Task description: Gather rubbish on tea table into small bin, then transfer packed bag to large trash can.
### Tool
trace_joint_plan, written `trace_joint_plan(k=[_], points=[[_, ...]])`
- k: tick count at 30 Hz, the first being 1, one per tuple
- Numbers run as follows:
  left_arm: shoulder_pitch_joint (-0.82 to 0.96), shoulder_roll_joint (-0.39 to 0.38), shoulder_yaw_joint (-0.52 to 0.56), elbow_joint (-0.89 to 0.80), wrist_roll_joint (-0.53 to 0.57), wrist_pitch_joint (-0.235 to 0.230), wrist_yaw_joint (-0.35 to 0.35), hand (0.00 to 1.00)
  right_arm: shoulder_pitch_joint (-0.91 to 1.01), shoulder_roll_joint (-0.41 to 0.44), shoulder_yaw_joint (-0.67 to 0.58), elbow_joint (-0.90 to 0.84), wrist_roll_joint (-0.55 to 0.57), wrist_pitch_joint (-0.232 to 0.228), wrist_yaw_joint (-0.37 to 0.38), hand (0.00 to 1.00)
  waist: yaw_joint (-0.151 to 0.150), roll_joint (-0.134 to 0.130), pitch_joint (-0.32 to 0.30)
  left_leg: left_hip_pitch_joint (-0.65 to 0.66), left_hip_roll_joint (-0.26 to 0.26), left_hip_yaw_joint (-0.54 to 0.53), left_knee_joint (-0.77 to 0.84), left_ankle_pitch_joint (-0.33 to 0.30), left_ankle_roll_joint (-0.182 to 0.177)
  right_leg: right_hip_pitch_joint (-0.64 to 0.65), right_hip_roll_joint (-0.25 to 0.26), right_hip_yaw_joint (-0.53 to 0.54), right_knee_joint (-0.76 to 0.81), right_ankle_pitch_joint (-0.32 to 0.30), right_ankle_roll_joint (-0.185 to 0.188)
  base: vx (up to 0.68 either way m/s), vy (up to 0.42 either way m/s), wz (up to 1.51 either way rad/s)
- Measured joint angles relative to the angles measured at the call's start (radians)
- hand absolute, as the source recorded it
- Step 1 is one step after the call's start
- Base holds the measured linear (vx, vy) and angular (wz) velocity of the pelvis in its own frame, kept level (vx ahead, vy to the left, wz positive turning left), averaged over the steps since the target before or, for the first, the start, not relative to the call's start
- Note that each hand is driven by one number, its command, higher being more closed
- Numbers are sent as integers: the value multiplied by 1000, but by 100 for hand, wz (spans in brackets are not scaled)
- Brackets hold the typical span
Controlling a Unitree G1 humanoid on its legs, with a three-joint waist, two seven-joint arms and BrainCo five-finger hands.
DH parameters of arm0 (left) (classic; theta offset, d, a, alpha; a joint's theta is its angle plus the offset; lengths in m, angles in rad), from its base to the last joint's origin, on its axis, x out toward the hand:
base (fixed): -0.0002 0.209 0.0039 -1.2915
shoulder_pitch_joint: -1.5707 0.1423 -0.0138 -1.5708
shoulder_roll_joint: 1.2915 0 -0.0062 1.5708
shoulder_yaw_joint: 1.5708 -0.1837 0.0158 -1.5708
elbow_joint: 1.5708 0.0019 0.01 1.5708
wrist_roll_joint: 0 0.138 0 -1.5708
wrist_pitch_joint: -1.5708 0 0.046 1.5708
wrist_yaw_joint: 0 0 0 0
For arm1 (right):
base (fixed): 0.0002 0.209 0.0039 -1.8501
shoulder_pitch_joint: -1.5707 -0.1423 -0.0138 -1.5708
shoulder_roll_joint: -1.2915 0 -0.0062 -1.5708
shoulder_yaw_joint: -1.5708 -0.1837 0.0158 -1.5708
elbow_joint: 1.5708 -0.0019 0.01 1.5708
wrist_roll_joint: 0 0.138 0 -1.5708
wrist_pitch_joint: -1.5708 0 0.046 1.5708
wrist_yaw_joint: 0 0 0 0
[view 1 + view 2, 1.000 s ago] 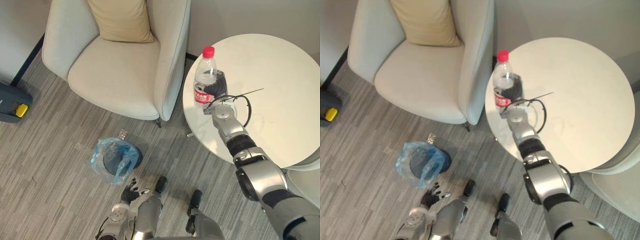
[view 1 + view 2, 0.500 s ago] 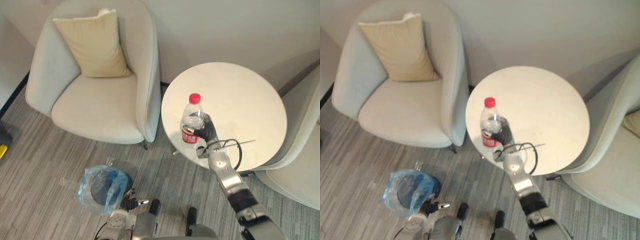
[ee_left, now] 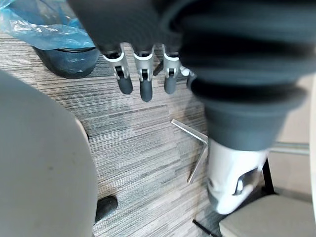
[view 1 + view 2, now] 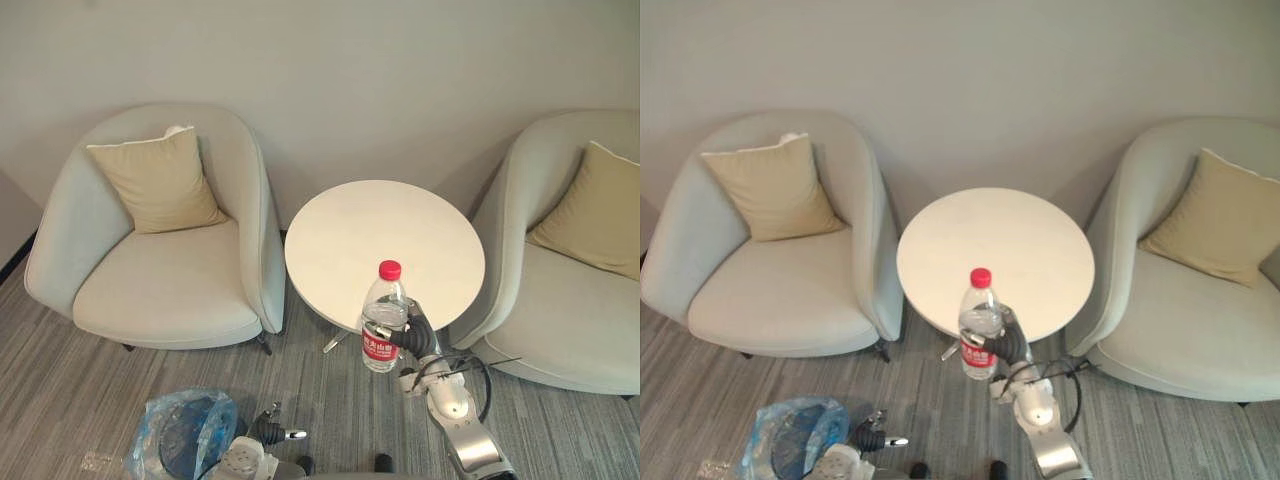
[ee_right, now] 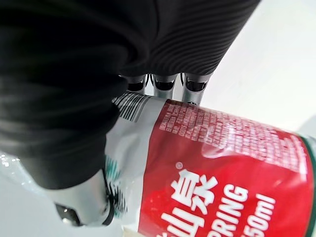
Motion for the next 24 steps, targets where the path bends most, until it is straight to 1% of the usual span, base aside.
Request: trace_joint_plan(k=[2,5,7,8,9,10,11,12,13,14,15,16,17,18,19,20,22,23,24], points=[[-3,0,-17,0,2,0,0,0,0,6,0,0,0,0,-2,100,-2,-1,0,2,0,-4,-10,12,-7,11,0,-5,-12,8,4,-121,-4,11],[-4,-1,-21,0,10,-1,0,0,-6,7,0,0,0,0,-6,100,-2,2,2,-5,1,-18,-17,20,-15,14,1,-26,-16,9,1,-110,-10,19],[-12,-2,-31,0,16,0,1,0,-13,7,1,0,0,0,-15,100,0,9,9,-14,15,13,-27,25,-22,10,0,-45,-14,9,1,-110,-31,22],[-14,-4,-44,-2,23,-1,1,0,-22,7,0,3,0,0,-24,100,0,18,10,-38,42,74,-22,23,-19,-9,1,-68,4,18,-9,-91,-31,23],[-14,-5,-46,-4,25,-1,1,0,-29,6,0,5,-1,1,-27,100,0,19,11,-46,52,96,-21,23,-19,-18,0,-79,10,29,-19,-110,-12,50],[-21,-8,-45,-5,38,-1,2,0,-60,7,-1,9,-1,2,-43,100,-3,12,12,-80,85,192,9,13,-4,-49,-23,-119,17,40,-37,-40,24,51],[-28,-10,-45,-3,41,1,2,0,-72,6,-4,10,-1,2,-47,100,-5,14,17,-104,102,223,53,3,2,-54,-27,-135,20,40,-38,-81,22,83],[-31,-20,-46,-6,59,1,2,0,-94,2,-27,21,-1,6,-60,100,-6,23,18,-141,157,301,176,-11,15,-65,-30,-183,46,35,-44,-58,14,63],[-30,-23,-46,-7,62,1,2,0,-99,2,-34,25,-1,7,-64,100,-6,26,16,-143,177,329,212,-11,17,-69,-31,-200,59,31,-46,-76,28,82],[-21,-32,-46,-17,78,3,4,0,-121,1,-45,42,-1,8,-77,100,-8,40,9,-139,234,414,266,-36,31,-81,-40,-261,106,16,-49,-49,47,79],[-18,-44,-48,-19,80,5,4,0,-132,-3,-51,43,0,8,-84,100,-18,53,12,-142,243,455,245,-41,39,-80,-49,-306,134,3,-43,-89,102,138],[-11,-55,-63,-24,91,7,4,0,-141,-10,-54,50,-1,8,-92,100,-29,40,8,-110,176,443,114,-26,21,-79,-87,-354,150,-27,-24,-65,168,154],[-19,-49,-63,-31,100,6,4,0,-139,8,-56,58,-1,8,-92,100,-43,1,6,-70,149,513,71,-38,34,-64,-152,-400,115,-18,-7,-67,182,143],[-20,-53,-64,-31,102,7,4,0,-140,10,-56,58,-1,8,-92,100,-46,8,9,-75,163,538,106,-47,40,-52,-158,-427,120,-18,-5,-5,155,131],[-8,-63,-74,-37,114,7,4,0,-139,6,-55,66,-2,8,-92,100,-50,39,16,-71,176,534,115,-20,-22,-16,-159,-472,129,-24,19,-23,167,114],[-2,-64,-79,-48,115,4,6,0,-139,18,-54,90,-2,11,-92,100,-50,27,13,-43,124,509,38,16,-8,-4,-184,-477,120,-21,22,-11,178,102],[0,-51,-93,-48,116,4,7,0,-145,33,-50,111,-4,12,-92,100,-42,22,8,-37,81,482,-30,51,-1,-5,-206,-493,118,-18,23,-16,161,71],[0,-47,-92,-48,116,4,6,0,-169,52,-48,148,-5,13,-94,100,-42,21,11,-38,50,453,-68,81,13,-4,-223,-515,119,-16,26,6,156,89],[-1,-46,-91,-48,116,3,7,0,-187,70,-45,185,-12,15,-95,100,-35,18,12,-38,27,428,-98,100,26,-1,-238,-533,121,-13,30,16,149,75]])
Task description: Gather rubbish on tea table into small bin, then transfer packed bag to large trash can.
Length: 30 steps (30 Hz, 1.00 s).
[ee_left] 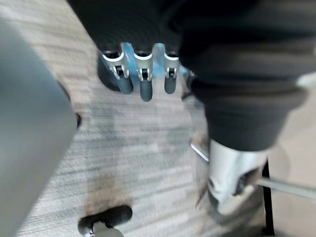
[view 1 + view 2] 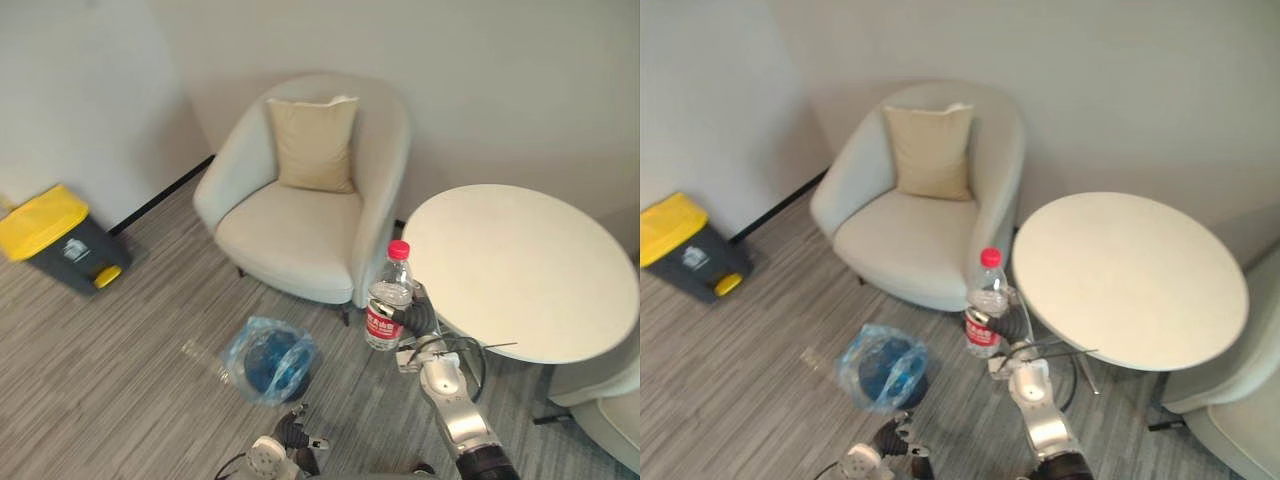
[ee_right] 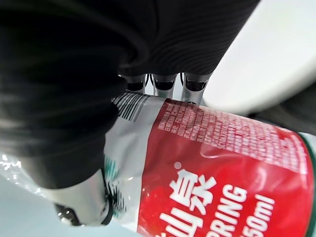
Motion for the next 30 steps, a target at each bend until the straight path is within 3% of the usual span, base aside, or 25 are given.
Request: trace_joint_plan(k=[3,4,5,6,7,8,9,11,14,15,16,17,18,20,25,29,30], points=[[-2,5,2,3,0,-4,0,0,-10,15,6,39,-6,11,2,100,9,-14,10,14,-44,-51,-22,-4,16,18,-48,-42,63,-27,20,53,121,65],[-4,8,2,2,0,-6,2,0,-6,13,18,41,-7,15,5,100,7,-24,22,35,-59,-84,-23,-8,22,21,-80,-19,148,-70,-23,47,68,106],[-3,10,1,8,1,-6,6,0,10,7,23,41,-7,17,10,100,-10,-33,32,56,-68,-147,-14,-16,34,-26,-91,140,314,-79,-119,47,68,97],[-3,11,2,8,1,-6,7,0,11,7,23,41,-7,17,10,100,-10,-33,32,57,-68,-150,-15,-16,34,-32,-90,154,326,-76,-126,88,58,104],[-4,17,4,4,-1,-5,18,0,12,5,29,41,-7,17,15,100,-16,-26,34,61,-53,-191,-13,-19,38,-83,-36,307,395,-134,-89,121,-35,78],[-19,32,14,9,-1,-3,19,0,12,18,39,41,-7,16,19,100,-17,-34,44,59,-36,-233,-14,-17,41,-118,57,411,406,-201,-61,138,-57,88],[-20,35,19,12,-1,-1,19,0,12,20,44,41,-7,16,21,100,-17,-37,46,56,-33,-249,-14,-17,40,-126,82,432,401,-215,-57,93,-92,86],[-39,36,32,30,-2,0,19,0,20,12,42,42,-7,15,33,100,-22,-43,59,68,-30,-332,-13,-21,34,-174,188,485,371,-244,-36,126,-107,92],[-37,36,35,47,-2,0,18,0,27,9,29,45,-6,15,37,100,-36,-40,64,66,-36,-415,16,-35,12,-204,235,552,286,-219,-32,138,-136,99],[-38,40,37,46,-3,-1,17,0,32,9,25,45,-6,15,37,100,-37,-59,63,66,-52,-444,28,-40,0,-192,226,576,225,-175,-34,202,-265,142],[-49,42,54,56,-11,-2,20,0,36,9,22,46,-6,16,38,100,-38,-77,78,62,-77,-483,57,-69,-19,-178,195,561,203,-121,-32,173,-260,110],[-45,29,69,59,-12,-2,20,0,48,0,14,42,-6,18,39,100,-36,-65,70,50,-64,-483,67,-73,-24,-177,198,536,199,-127,-30,219,-284,97],[-35,7,93,59,-25,-5,23,0,55,-9,0,29,-6,18,42,100,-26,-35,59,33,-38,-486,71,-82,-38,-177,220,516,174,-130,-41,194,-202,42],[-29,4,118,56,-24,-4,22,0,54,-7,-5,12,-6,18,46,100,-18,-13,55,34,-5,-486,55,-88,-50,-157,250,498,132,-115,-60,210,-169,10],[-29,6,116,65,-21,1,21,0,81,-2,-23,-23,-6,17,41,100,-39,-30,50,33,42,-481,36,-101,-71,-106,285,443,66,-113,-63,198,-89,25],[-27,10,104,46,-19,3,23,0,106,8,-53,-22,-5,16,35,100,-43,-34,42,13,50,-346,40,-86,-89,-68,262,364,50,-114,-62,96,45,62],[-29,10,96,36,-19,3,24,0,111,10,-57,-21,-5,15,34,100,-47,-32,39,-6,68,-231,44,-86,-70,-67,256,337,50,-114,-62,15,58,76]])
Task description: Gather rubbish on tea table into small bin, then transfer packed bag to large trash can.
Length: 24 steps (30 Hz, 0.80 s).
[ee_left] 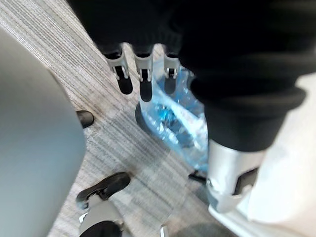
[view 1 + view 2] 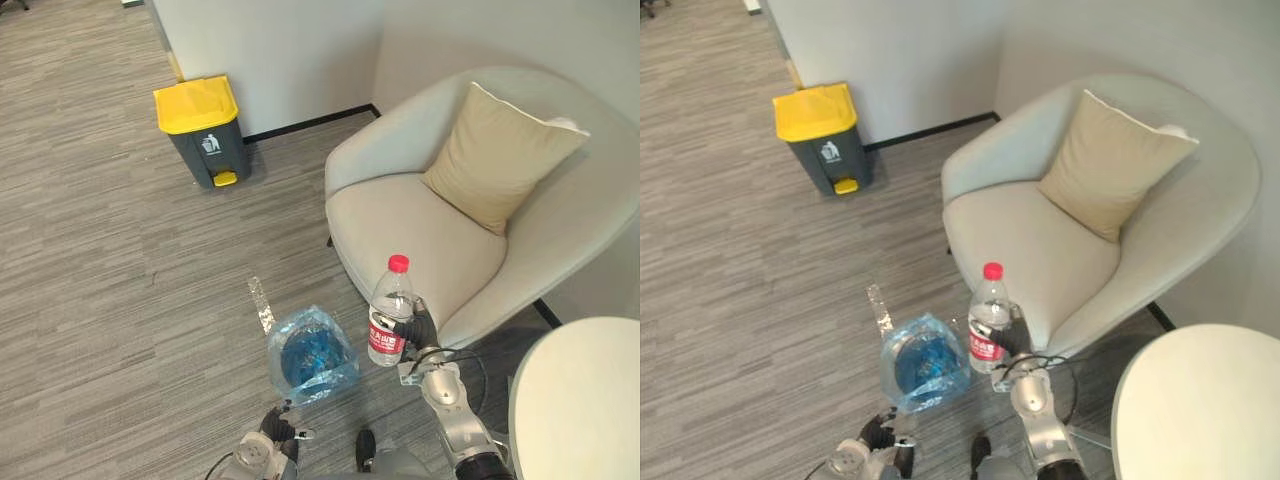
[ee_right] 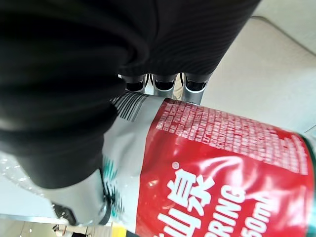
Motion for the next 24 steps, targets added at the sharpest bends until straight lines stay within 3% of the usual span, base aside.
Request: trace_joint_plan(k=[1,2,7,11,13,17,20,24], points=[[-1,0,-3,-10,0,0,0,0,0,1,0,8,0,0,0,100,0,-5,-1,-10,28,122,15,6,4,2,-5,-17,0,-1,1,50,81,79],[6,0,-16,-11,0,1,0,0,1,1,4,14,0,0,1,100,4,-6,0,-1,28,158,13,14,-3,16,-12,-21,0,-4,4,91,101,53],[33,35,-26,-33,-3,0,17,0,-9,31,15,92,-4,-3,2,100,18,-28,-16,42,3,144,8,14,-3,63,-33,-5,4,-5,7,68,91,19],[31,59,-16,-32,-15,0,32,0,-89,27,57,245,-5,-4,-1,100,30,-23,-11,12,6,157,12,15,-1,6,-33,16,48,-6,7,-20,26,-13],[18,58,4,-33,-23,-1,36,0,-141,23,66,302,-5,-1,-13,100,30,-14,13,-41,11,157,39,19,4,-61,-35,17,100,-6,7,-101,1,-4],[-50,63,63,-48,-78,-4,48,0,-293,-33,86,355,-5,10,-41,100,41,-3,124,-236,26,142,193,7,22,-235,-42,17,232,-16,4,-204,13,14],[-103,66,104,-73,-104,-6,64,0,-387,-57,86,351,-6,14,-69,100,47,7,189,-391,23,128,345,-29,50,-365,-69,18,359,-87,2,-217,14,16],[-145,45,171,-132,-143,-8,80,0,-445,-75,88,295,-5,23,-98,100,85,38,225,-581,62,128,553,-108,57,-532,-77,33,521,-169,-6,-270,23,-10]])
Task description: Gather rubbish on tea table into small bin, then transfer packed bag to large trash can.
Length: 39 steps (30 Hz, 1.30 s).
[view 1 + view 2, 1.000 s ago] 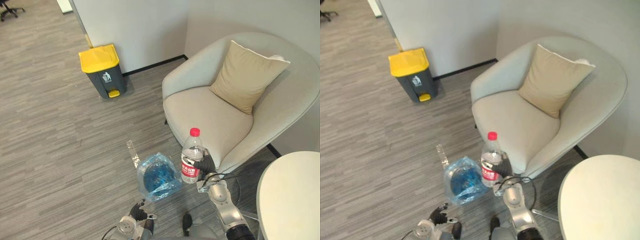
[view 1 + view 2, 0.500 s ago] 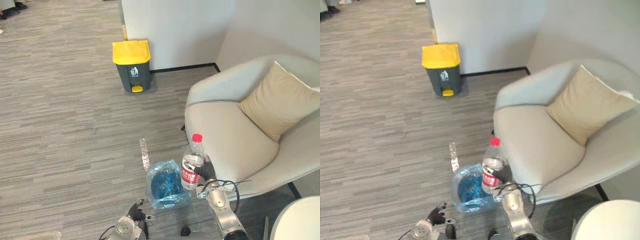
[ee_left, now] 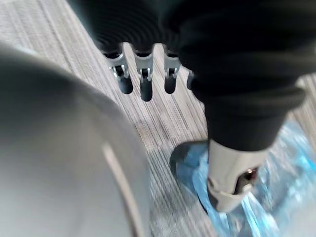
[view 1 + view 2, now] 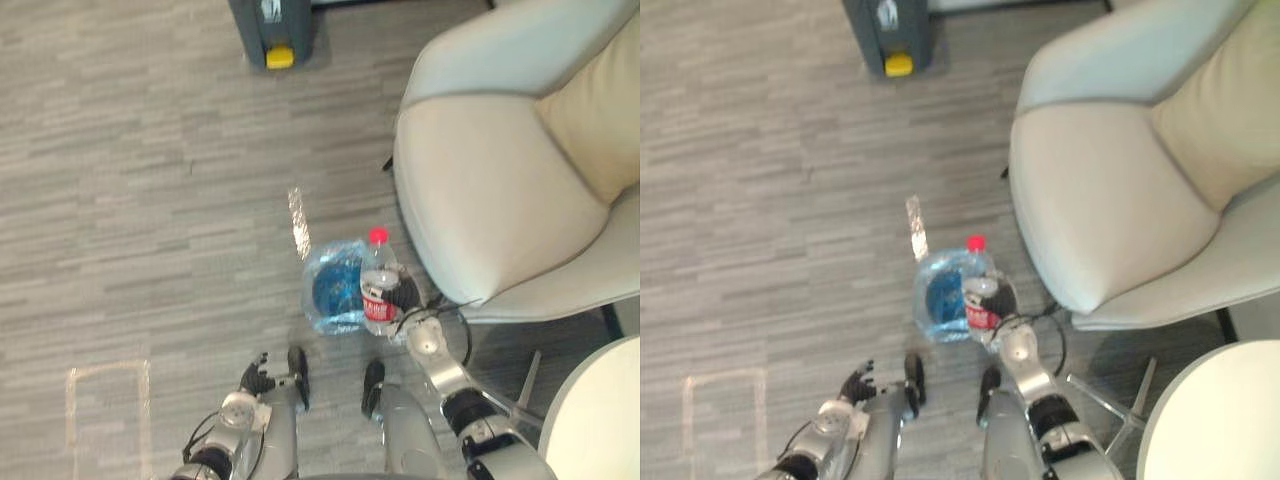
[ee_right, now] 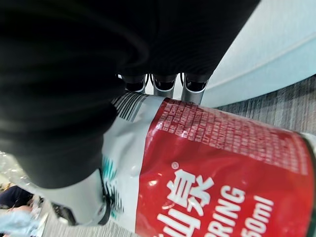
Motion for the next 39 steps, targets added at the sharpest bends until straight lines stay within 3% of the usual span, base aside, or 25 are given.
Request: trace_joint_plan(k=[5,11,16,25,26,39], points=[[-57,-32,52,-98,-47,-2,26,0,-98,4,22,-66,1,6,-21,100,4,0,9,-229,69,48,134,-16,10,-234,-19,-8,153,-36,-2,-230,-12,9],[-133,-57,85,-192,-75,-18,33,0,-282,-15,36,-64,2,7,-51,100,13,-3,18,-463,92,44,235,1,34,-468,-27,0,270,-39,-8,-111,-7,-1],[-199,-56,84,-223,-77,-39,48,0,-382,-44,35,-21,1,7,-72,100,29,-8,46,-557,92,35,270,17,51,-560,-41,-6,320,-39,-19,-23,-2,6],[-263,-49,81,-231,-89,-45,58,0,-499,-89,-38,133,2,30,-108,100,38,-9,47,-653,70,13,257,39,47,-651,-63,-31,340,-50,-29,-5,0,10],[-266,-49,77,-230,-96,-45,68,0,-509,-92,-48,151,2,38,-117,0,40,-9,47,-655,69,12,255,40,45,-653,-64,-32,341,-51,-31,-6,1,6],[-279,-49,45,-232,-111,-49,68,0,-510,-116,-102,169,-40,46,-144,0,41,-10,47,-671,67,1,221,65,34,-669,-60,-46,324,-51,-32,-12,4,2]])
